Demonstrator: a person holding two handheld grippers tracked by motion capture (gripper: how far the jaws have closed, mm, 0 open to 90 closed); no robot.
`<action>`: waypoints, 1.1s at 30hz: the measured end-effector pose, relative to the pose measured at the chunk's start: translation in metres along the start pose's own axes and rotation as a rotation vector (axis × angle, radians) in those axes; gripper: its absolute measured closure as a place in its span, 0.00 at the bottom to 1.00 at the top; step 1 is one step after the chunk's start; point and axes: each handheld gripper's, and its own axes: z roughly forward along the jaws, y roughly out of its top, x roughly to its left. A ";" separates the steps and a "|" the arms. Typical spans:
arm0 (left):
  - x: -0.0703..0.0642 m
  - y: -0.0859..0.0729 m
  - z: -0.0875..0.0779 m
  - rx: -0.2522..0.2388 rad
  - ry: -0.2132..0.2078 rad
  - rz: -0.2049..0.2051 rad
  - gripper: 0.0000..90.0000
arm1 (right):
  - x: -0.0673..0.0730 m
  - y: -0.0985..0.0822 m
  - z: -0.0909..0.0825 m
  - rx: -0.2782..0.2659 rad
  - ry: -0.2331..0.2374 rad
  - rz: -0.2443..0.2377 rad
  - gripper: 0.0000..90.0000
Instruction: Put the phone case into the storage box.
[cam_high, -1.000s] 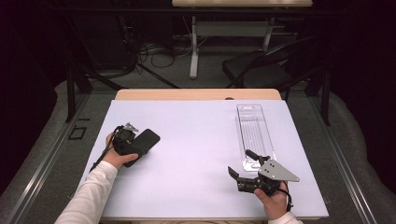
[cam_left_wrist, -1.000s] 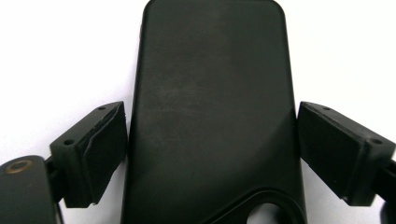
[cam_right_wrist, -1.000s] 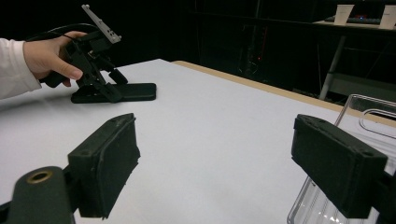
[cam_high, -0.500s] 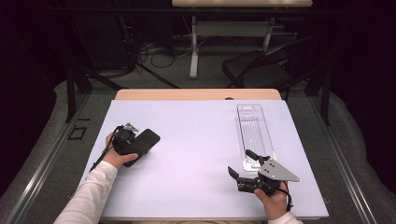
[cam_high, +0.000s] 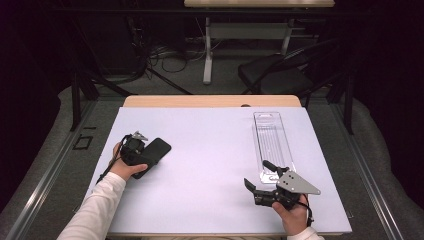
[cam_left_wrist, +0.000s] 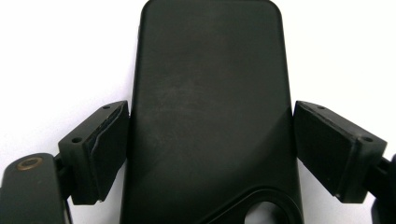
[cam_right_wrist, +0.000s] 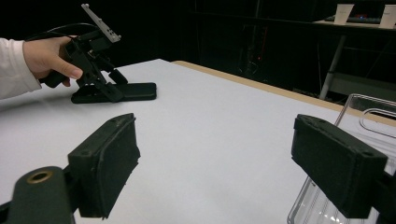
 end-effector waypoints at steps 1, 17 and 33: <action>0.000 0.000 0.000 -0.001 0.001 0.000 0.16 | 0.000 0.000 0.000 0.000 0.000 0.000 0.15; -0.005 -0.001 -0.005 0.017 -0.005 -0.002 0.16 | 0.001 0.000 0.001 -0.001 0.001 0.003 0.15; -0.020 -0.001 -0.025 0.018 -0.020 -0.007 0.16 | 0.001 0.000 0.001 0.005 0.006 -0.004 0.15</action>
